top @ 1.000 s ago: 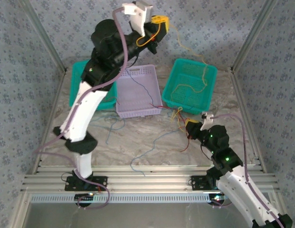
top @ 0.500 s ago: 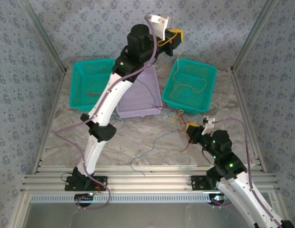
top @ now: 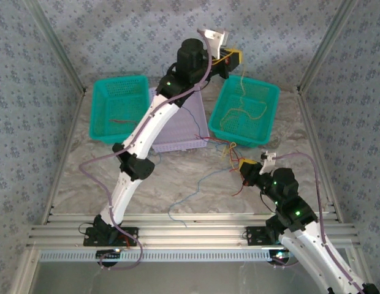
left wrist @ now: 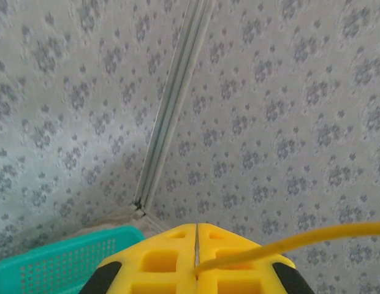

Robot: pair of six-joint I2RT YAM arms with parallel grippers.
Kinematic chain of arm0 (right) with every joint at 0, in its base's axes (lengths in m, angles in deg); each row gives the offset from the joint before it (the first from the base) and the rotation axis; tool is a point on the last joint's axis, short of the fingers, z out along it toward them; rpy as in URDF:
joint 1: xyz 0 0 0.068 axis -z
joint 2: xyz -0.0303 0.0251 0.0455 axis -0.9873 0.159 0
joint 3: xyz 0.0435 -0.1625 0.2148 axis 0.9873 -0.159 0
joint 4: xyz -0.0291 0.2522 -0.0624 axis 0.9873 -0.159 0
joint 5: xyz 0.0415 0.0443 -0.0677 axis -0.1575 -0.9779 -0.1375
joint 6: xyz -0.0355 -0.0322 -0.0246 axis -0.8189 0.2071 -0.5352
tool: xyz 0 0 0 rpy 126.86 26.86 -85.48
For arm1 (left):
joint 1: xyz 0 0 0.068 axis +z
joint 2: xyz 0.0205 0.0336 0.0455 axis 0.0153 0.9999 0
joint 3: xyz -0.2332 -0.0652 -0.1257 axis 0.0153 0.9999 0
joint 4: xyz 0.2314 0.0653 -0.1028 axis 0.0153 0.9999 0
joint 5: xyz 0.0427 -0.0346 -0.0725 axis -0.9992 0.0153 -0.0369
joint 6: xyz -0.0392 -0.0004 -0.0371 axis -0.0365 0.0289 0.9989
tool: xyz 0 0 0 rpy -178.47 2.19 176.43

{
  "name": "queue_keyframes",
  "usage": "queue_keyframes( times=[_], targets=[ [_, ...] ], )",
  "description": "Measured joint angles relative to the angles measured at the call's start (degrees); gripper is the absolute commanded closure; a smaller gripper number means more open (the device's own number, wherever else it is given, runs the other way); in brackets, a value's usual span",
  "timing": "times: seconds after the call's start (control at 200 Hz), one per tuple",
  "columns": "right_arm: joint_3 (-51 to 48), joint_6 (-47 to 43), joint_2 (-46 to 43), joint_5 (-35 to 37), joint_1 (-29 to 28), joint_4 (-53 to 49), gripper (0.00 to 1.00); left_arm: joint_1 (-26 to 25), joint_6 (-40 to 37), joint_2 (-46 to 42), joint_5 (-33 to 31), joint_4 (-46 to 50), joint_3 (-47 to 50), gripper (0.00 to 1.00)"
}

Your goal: Untangle the cables

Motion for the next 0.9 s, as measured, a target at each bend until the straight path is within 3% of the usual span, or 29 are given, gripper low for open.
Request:
queue_keyframes(
  times=[0.44,0.69,0.899],
  targets=[
    [3.0,-0.3,0.2,1.9,0.0,-0.7,1.0,0.0,2.2,5.5,3.8,6.7,1.7,0.33],
    [6.5,0.1,1.4,-2.5,0.0,0.8,1.0,0.0,-1.0,2.6,3.5,13.5,1.7,0.26],
    [10.8,0.5,1.6,-8.4,0.0,2.6,1.0,0.0,-2.4,-6.4,2.2,17.0,6.1,0.25]
  ],
)
